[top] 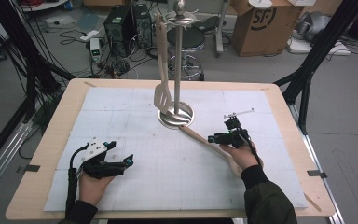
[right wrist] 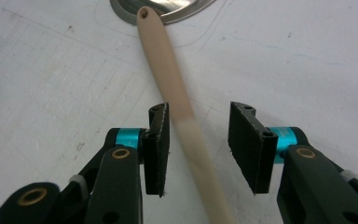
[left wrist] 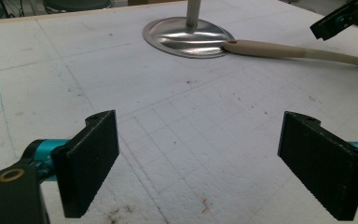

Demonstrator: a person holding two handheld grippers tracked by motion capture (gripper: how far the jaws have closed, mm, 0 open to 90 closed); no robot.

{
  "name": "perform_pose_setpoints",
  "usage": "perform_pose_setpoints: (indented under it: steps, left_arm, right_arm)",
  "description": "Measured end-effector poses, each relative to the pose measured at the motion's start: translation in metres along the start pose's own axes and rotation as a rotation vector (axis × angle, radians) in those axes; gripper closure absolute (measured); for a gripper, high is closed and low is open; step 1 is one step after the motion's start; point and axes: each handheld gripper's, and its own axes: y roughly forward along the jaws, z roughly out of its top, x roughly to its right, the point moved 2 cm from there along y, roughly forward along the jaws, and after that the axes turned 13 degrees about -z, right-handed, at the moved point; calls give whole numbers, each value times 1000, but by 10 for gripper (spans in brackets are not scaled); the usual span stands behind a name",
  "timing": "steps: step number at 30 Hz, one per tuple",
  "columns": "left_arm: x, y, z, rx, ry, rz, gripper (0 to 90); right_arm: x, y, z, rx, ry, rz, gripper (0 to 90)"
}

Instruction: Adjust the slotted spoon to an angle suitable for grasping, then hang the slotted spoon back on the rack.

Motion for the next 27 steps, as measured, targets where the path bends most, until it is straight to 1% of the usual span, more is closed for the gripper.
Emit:
perform_pose_setpoints:
  steps: [1,7,11,12,13,14,17,18,20,23,24,25,26,27]
  left_arm:
    - [0,0,0,0,0,0,130]
    - [0,0,0,1,-2,1,130]
    - [0,0,0,3,-1,1,130]
    - [0,0,0,3,-2,1,130]
    - [0,0,0,3,-2,1,130]
    - [0,0,0,3,-2,1,130]
    - [0,0,0,2,-3,1,130]
    - [0,0,0,2,-3,1,130]
    - [0,-1,0,2,-3,4,130]
    - [0,-1,0,2,-3,4,130]
    - [0,-1,0,0,-1,4,130]
    - [-1,-1,0,-1,-2,4,130]
    - [-1,-1,-1,-1,-2,4,130]
    - [-1,-1,-1,-1,-2,4,130]
  right_arm:
    - [0,0,0,-6,5,5,585]
    - [-1,0,0,-3,-7,20,567]
    - [-1,1,-1,-13,-10,25,539]
    - [-1,2,-2,-16,-23,28,539]
    - [-2,2,-2,-25,-25,25,535]
    - [-2,3,-2,-23,-33,25,534]
    - [-3,4,-3,-39,-50,42,532]
    - [-4,5,-3,-53,-54,42,530]
    - [-6,7,-4,-64,-76,35,530]
    - [-9,9,-4,-95,-122,12,526]
    - [-10,10,-4,-112,-127,10,526]
    - [-11,12,-4,-109,-152,8,526]
    - [-13,14,-5,-127,-166,3,528]
    - [-15,17,-7,-150,-193,-5,527]
